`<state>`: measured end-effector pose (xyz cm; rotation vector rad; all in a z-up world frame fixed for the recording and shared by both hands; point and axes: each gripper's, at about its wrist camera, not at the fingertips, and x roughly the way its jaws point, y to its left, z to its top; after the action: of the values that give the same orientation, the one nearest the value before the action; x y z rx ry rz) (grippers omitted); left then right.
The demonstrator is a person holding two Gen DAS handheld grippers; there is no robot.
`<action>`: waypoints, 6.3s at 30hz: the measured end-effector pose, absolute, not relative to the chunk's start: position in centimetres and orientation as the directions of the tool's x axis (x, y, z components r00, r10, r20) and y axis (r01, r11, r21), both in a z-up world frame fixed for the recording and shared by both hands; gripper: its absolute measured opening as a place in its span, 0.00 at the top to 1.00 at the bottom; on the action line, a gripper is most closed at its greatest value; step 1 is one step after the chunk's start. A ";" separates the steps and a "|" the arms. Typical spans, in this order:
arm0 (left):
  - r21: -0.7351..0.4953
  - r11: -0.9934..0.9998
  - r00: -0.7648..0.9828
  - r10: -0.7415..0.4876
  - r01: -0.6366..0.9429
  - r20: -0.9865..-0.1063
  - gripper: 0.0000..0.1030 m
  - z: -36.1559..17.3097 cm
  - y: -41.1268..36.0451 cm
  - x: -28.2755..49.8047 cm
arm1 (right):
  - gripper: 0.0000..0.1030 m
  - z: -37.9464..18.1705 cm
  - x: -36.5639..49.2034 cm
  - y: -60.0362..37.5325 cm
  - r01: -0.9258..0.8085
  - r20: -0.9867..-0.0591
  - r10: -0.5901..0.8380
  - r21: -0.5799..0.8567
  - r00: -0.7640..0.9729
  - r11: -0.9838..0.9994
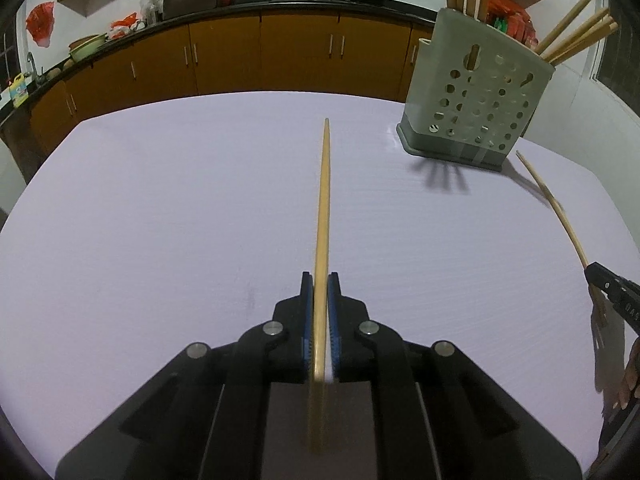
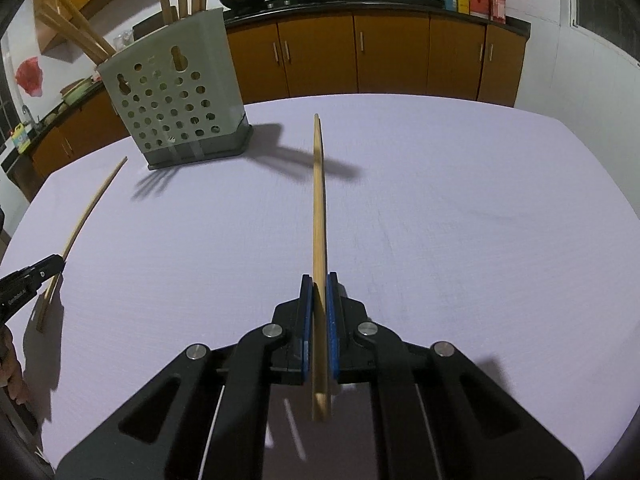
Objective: Organize utensils
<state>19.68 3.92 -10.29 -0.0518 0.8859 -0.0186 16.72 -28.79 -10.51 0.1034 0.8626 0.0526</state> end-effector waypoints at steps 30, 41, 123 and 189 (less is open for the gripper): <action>-0.070 0.998 0.632 -0.047 -0.011 -0.774 0.90 -10.5 3.7 19.8 | 0.92 -10.5 16.9 -28.6 -0.005 -0.757 0.083 0.105 0.648 0.994; -0.070 0.997 0.632 -0.048 -0.010 -0.774 0.90 -10.5 3.6 19.8 | 0.92 -10.5 16.8 -28.6 -0.005 -0.757 0.083 0.105 0.648 0.994; -0.082 0.989 0.890 -0.148 0.125 -0.432 0.93 6.7 3.4 16.0 | 0.93 3.8 13.7 -29.7 -0.032 -0.373 0.091 0.161 0.923 0.986; -0.087 0.989 0.973 -0.132 0.118 -0.190 0.04 11.4 1.8 12.2 | 0.02 10.6 9.5 -24.1 -0.083 -0.120 0.088 0.045 0.989 0.996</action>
<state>12.23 1.79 11.43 -0.0750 0.1970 -0.1262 9.47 -24.09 10.63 0.0395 0.1221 0.0857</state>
